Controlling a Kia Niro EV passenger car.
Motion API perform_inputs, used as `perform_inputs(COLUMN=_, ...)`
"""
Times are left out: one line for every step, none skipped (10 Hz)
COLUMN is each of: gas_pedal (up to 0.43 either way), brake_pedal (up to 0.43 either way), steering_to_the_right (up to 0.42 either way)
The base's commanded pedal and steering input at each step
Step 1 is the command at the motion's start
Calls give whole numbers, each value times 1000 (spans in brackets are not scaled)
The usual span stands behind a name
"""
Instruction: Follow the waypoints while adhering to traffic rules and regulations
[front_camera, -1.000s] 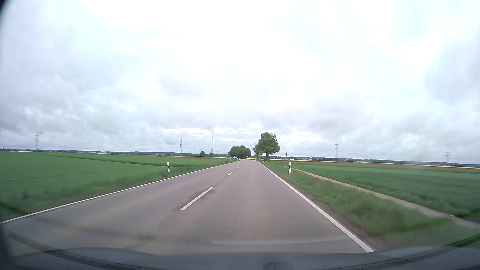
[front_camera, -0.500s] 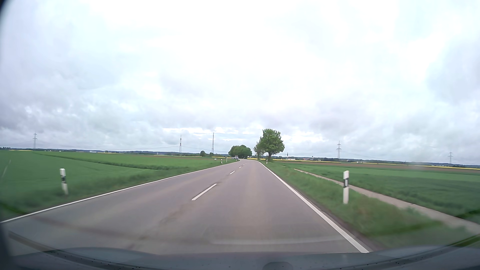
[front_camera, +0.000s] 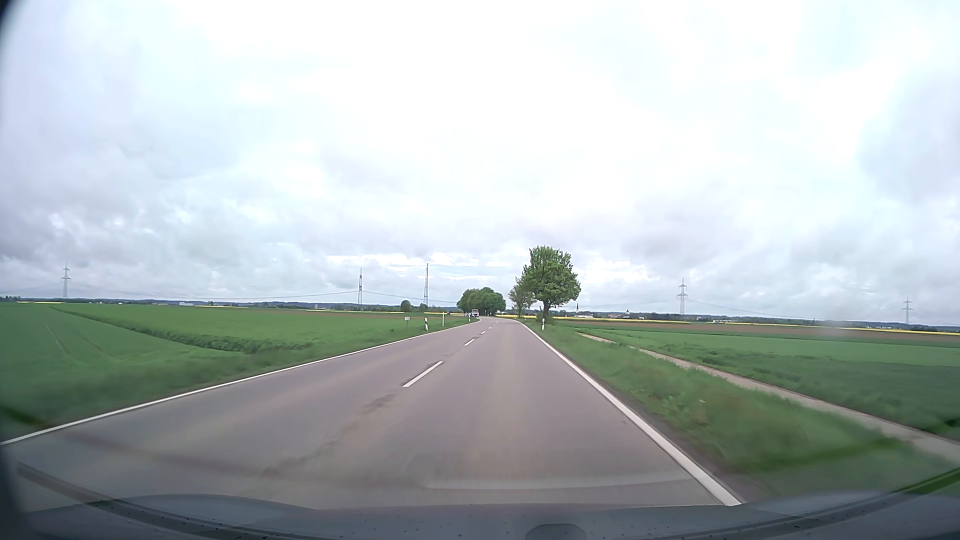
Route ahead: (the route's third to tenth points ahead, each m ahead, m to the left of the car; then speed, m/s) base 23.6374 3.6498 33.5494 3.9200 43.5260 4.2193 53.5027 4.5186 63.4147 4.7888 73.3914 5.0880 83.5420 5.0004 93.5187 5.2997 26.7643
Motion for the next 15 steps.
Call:
perform_inputs(gas_pedal=299, brake_pedal=0, steering_to_the_right=0)
perform_inputs(gas_pedal=299, brake_pedal=0, steering_to_the_right=0)
perform_inputs(gas_pedal=299, brake_pedal=0, steering_to_the_right=0)
perform_inputs(gas_pedal=299, brake_pedal=0, steering_to_the_right=3)
perform_inputs(gas_pedal=299, brake_pedal=0, steering_to_the_right=3)
perform_inputs(gas_pedal=299, brake_pedal=0, steering_to_the_right=3)
perform_inputs(gas_pedal=299, brake_pedal=0, steering_to_the_right=3)
perform_inputs(gas_pedal=299, brake_pedal=0, steering_to_the_right=3)
perform_inputs(gas_pedal=299, brake_pedal=0, steering_to_the_right=2)
perform_inputs(gas_pedal=299, brake_pedal=0, steering_to_the_right=3)
perform_inputs(gas_pedal=299, brake_pedal=0, steering_to_the_right=2)
perform_inputs(gas_pedal=299, brake_pedal=0, steering_to_the_right=2)
perform_inputs(gas_pedal=299, brake_pedal=0, steering_to_the_right=2)
perform_inputs(gas_pedal=299, brake_pedal=0, steering_to_the_right=2)
perform_inputs(gas_pedal=299, brake_pedal=0, steering_to_the_right=2)
